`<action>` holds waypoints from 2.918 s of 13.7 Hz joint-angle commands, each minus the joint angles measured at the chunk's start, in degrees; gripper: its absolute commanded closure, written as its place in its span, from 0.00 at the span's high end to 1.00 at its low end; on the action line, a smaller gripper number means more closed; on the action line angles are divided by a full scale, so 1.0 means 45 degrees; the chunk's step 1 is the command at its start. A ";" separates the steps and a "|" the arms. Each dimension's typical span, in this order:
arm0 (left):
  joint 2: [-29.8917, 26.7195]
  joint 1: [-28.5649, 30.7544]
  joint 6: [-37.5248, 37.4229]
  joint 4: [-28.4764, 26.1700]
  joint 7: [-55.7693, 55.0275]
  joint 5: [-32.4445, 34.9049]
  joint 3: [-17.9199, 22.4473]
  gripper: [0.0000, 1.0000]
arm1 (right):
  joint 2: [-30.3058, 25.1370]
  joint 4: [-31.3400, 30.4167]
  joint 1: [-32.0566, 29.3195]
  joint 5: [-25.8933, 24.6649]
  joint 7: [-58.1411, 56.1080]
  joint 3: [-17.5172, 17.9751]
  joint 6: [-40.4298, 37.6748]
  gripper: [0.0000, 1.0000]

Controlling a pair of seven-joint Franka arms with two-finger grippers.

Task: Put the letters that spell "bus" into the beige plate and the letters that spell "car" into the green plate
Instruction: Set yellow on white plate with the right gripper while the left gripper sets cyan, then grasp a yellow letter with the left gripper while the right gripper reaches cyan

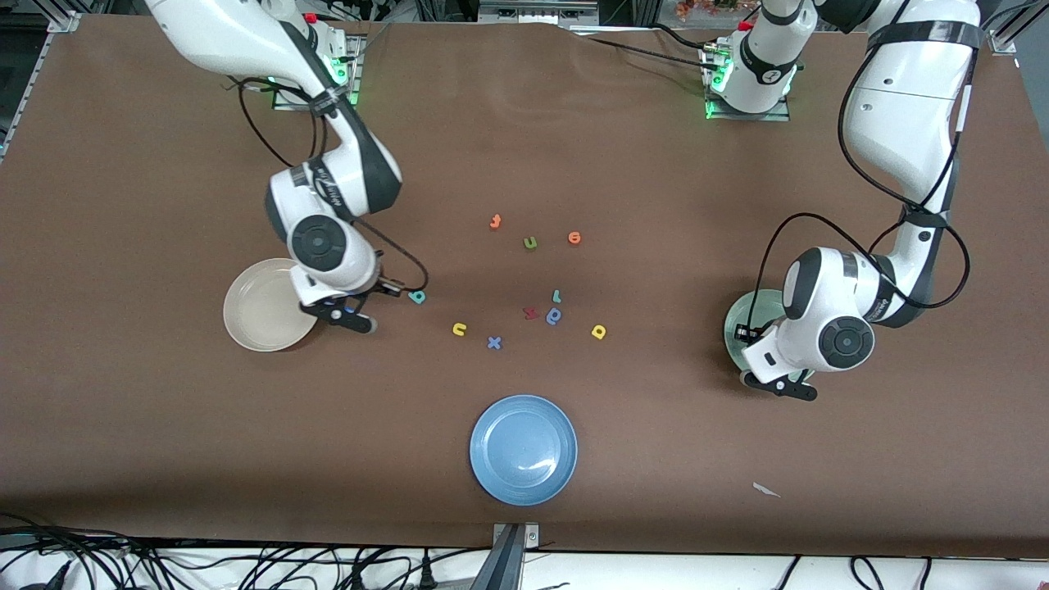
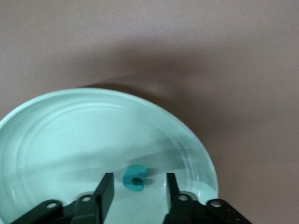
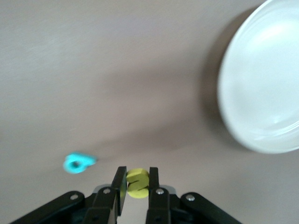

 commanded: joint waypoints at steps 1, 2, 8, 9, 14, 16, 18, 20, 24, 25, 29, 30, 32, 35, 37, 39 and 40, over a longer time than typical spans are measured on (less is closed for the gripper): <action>-0.0715 -0.0638 -0.0580 0.0029 0.0102 0.0321 -0.0207 1.00 | -0.1123 -0.1421 0.0067 0.0258 -0.2321 -0.1036 0.0238 0.16; -0.0968 -0.1086 -0.0620 0.0049 0.0122 0.0282 -0.0247 1.00 | -0.1436 -0.1947 0.0067 0.0258 -0.3238 -0.1485 0.0607 0.16; -0.0348 -0.3629 -0.0446 0.1142 -0.0835 -0.0792 -0.0579 1.00 | -0.2630 -0.5230 0.0067 0.0258 -0.7247 -0.3753 0.4474 0.16; -0.0133 -0.3862 -0.0058 0.1162 -0.0855 -0.0831 -0.0598 1.00 | -0.2630 -0.5388 0.0067 0.0258 -0.7502 -0.3891 0.4729 0.17; 0.0980 -0.4664 0.1371 0.1162 -0.1813 -0.0792 -0.0599 1.00 | -0.2396 -0.5215 0.0009 0.1658 -0.7855 -0.4107 0.4830 1.00; 0.1060 -0.4665 0.1779 0.1201 -0.1773 -0.0812 -0.0599 1.00 | -0.2396 -0.5058 0.0047 0.1859 -0.7721 -0.4068 0.4733 1.00; 0.1177 -0.4879 0.2442 0.1201 -0.1908 -0.0831 -0.0599 0.99 | -0.2280 -0.4611 0.0242 0.2054 -0.7003 -0.3893 0.4538 1.00; 0.1275 -0.4919 0.2989 0.1201 -0.1734 -0.0734 -0.0599 0.90 | -0.1968 -0.3851 0.0457 0.2074 -0.4997 -0.3116 0.4070 1.00; 0.1431 -0.4881 0.3383 0.1201 -0.0665 -0.0442 -0.0579 0.77 | -0.0701 -0.2230 0.0652 0.2075 -0.0892 -0.1201 0.3775 1.00; 0.1470 -0.4803 0.3422 0.1201 -0.0447 -0.0479 -0.0579 0.71 | -0.0291 -0.1858 0.0789 0.2055 -0.0323 -0.1081 0.3775 1.00; 0.1510 -0.4802 0.3422 0.1201 -0.0445 -0.0441 -0.0579 0.31 | 0.0727 -0.1114 0.1726 0.2016 0.1398 -0.1060 0.3892 1.00; 0.1452 -0.4802 0.3422 0.1201 -0.0483 -0.0421 -0.0560 0.17 | 0.0980 -0.0958 0.1824 0.2035 0.1672 -0.1060 0.3911 1.00; 0.1296 -0.4783 0.3383 0.1201 -0.0503 -0.0382 -0.0560 0.12 | 0.1391 -0.0645 0.2156 0.2036 0.2064 -0.1060 0.3911 0.99; 0.0653 -0.4451 0.2258 0.1182 -0.0542 -0.0518 -0.0540 0.12 | 0.1607 -0.0507 0.2216 0.2036 0.2143 -0.1060 0.3950 0.99; -0.0186 -0.3887 0.0675 0.1182 -0.0562 -0.0519 -0.0540 0.12 | 0.1744 -0.0488 0.2216 0.2074 0.2143 -0.1060 0.4164 0.99; -0.0598 -0.3263 -0.0653 0.1182 -0.0523 -0.0480 -0.0540 0.12 | 0.1920 -0.0352 0.2216 0.2094 0.2163 -0.1060 0.4263 0.98; -0.0677 -0.2853 -0.1240 0.1162 -0.0465 -0.0402 -0.0540 0.12 | 0.1978 -0.0332 0.2235 0.2094 0.2163 -0.1060 0.4263 0.95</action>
